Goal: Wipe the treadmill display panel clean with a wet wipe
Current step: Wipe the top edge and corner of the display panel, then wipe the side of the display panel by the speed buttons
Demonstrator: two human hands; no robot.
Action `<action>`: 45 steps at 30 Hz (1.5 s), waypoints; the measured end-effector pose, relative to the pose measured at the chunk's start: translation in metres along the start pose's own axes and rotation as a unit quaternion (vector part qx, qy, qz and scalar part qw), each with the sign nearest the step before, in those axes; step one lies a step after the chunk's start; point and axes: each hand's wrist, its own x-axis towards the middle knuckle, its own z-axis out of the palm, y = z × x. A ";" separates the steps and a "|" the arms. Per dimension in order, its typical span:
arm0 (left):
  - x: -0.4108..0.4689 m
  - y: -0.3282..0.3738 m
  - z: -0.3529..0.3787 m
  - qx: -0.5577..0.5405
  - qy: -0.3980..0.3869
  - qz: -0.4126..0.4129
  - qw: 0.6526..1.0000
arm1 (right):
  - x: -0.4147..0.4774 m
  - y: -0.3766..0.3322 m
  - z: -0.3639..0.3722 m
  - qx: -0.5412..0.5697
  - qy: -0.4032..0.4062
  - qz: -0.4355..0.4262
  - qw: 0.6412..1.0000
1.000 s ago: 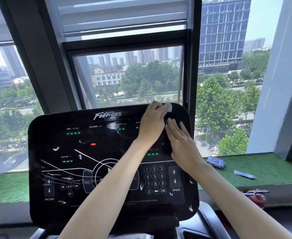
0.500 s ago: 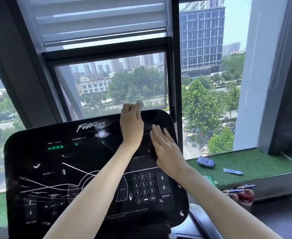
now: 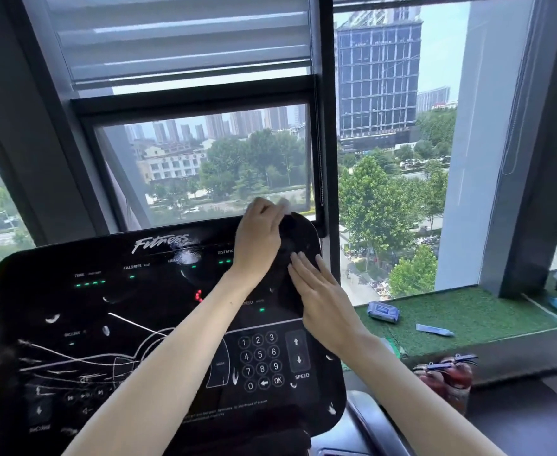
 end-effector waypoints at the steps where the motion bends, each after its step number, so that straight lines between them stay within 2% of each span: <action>1: 0.002 -0.001 -0.002 -0.010 0.047 -0.043 0.998 | 0.000 0.000 0.001 -0.005 -0.003 -0.002 1.000; 2: 0.001 0.002 -0.002 -0.003 0.061 -0.052 0.997 | 0.000 -0.001 0.001 -0.009 -0.005 -0.001 1.000; 3: -0.002 0.007 0.000 0.020 0.033 -0.012 0.999 | 0.001 -0.001 0.002 -0.012 -0.002 0.001 1.000; 5: -0.011 0.011 0.007 0.041 -0.069 0.121 0.989 | 0.002 0.000 0.002 -0.011 0.002 0.005 1.000; 6: -0.011 0.009 0.007 0.042 -0.097 0.147 0.984 | 0.004 0.001 0.002 -0.008 0.004 0.007 1.000; 7: -0.007 0.006 0.005 0.036 -0.084 0.128 0.988 | 0.004 0.001 0.001 -0.010 0.007 0.008 1.000; 10: 0.002 0.000 0.004 -0.013 0.047 -0.029 0.998 | 0.003 0.000 0.002 -0.010 0.015 0.008 1.000; 11: 0.001 0.004 0.006 -0.008 0.029 -0.019 0.999 | 0.003 -0.001 0.003 -0.004 0.011 0.011 1.000; 14: -0.014 0.026 0.013 -0.018 -0.172 0.089 0.981 | 0.006 -0.001 0.003 0.024 0.001 0.017 1.000; 15: -0.015 0.032 0.010 -0.056 -0.198 0.071 0.976 | 0.007 0.000 0.000 0.036 -0.005 0.017 0.999; 16: -0.013 0.038 0.005 -0.112 -0.184 0.021 0.976 | 0.007 0.000 -0.006 0.057 -0.007 0.017 0.998; 17: -0.011 0.041 -0.002 -0.177 -0.146 -0.053 0.972 | 0.007 0.002 -0.010 0.096 0.001 0.025 0.995; 18: -0.008 0.043 -0.010 -0.252 -0.114 -0.141 0.950 | 0.005 0.003 -0.018 0.161 0.011 0.055 0.985; 19: -0.006 0.045 -0.019 -0.349 -0.109 -0.231 0.902 | 0.005 0.003 -0.028 0.244 0.011 0.118 0.963; 20: -0.005 0.045 -0.026 -0.454 -0.127 -0.302 0.829 | 0.006 0.002 -0.037 0.339 0.023 0.184 0.922; 21: -0.006 0.045 -0.032 -0.541 -0.148 -0.347 0.752 | 0.007 0.003 -0.046 0.443 0.047 0.235 0.864; 22: -0.007 0.046 -0.037 -0.582 -0.165 -0.368 0.706 | 0.010 0.002 -0.054 0.546 0.066 0.268 0.791; 23: -0.009 0.047 -0.040 -0.590 -0.178 -0.378 0.691 | 0.013 0.002 -0.060 0.635 0.060 0.290 0.714; 24: -0.012 0.048 -0.042 -0.582 -0.185 -0.381 0.695 | 0.017 0.002 -0.063 0.684 0.044 0.307 0.661; 25: -0.014 0.047 -0.042 -0.566 -0.184 -0.384 0.706 | 0.020 -0.001 -0.063 0.693 0.034 0.323 0.644; 29: -0.025 0.045 -0.041 -0.469 -0.137 -0.399 0.776 | 0.028 -0.010 -0.057 0.655 0.089 0.393 0.639; 30: -0.029 0.045 -0.042 -0.424 -0.108 -0.408 0.801 | 0.028 -0.011 -0.055 0.637 0.105 0.396 0.653; 32: -0.037 0.045 -0.044 -0.335 -0.050 -0.406 0.849 | 0.031 -0.011 -0.052 0.564 0.144 0.387 0.715; 33: -0.040 0.046 -0.045 -0.326 -0.053 -0.400 0.855 | 0.032 -0.013 -0.053 0.521 0.167 0.372 0.750; 34: -0.042 0.048 -0.047 -0.344 -0.082 -0.401 0.845 | 0.032 -0.016 -0.052 0.479 0.183 0.351 0.783; 36: -0.043 0.052 -0.048 -0.409 -0.155 -0.419 0.795 | 0.032 -0.024 -0.048 0.422 0.190 0.303 0.833; 37: -0.044 0.053 -0.047 -0.438 -0.165 -0.426 0.774 | 0.031 -0.028 -0.045 0.400 0.182 0.284 0.852; 40: -0.044 0.055 -0.046 -0.494 -0.105 -0.456 0.732 | 0.029 -0.034 -0.040 0.375 0.156 0.241 0.882; 42: -0.037 0.050 -0.048 -0.499 -0.048 -0.471 0.726 | 0.026 -0.031 -0.040 0.372 0.148 0.219 0.890; 43: -0.031 0.042 -0.050 -0.479 -0.006 -0.471 0.741 | 0.024 -0.028 -0.039 0.367 0.144 0.213 0.894; 44: -0.023 0.033 -0.053 -0.428 0.050 -0.449 0.783 | 0.021 -0.023 -0.037 0.357 0.135 0.213 0.900; 45: -0.014 0.022 -0.057 -0.337 0.105 -0.401 0.845 | 0.018 -0.017 -0.034 0.334 0.126 0.218 0.908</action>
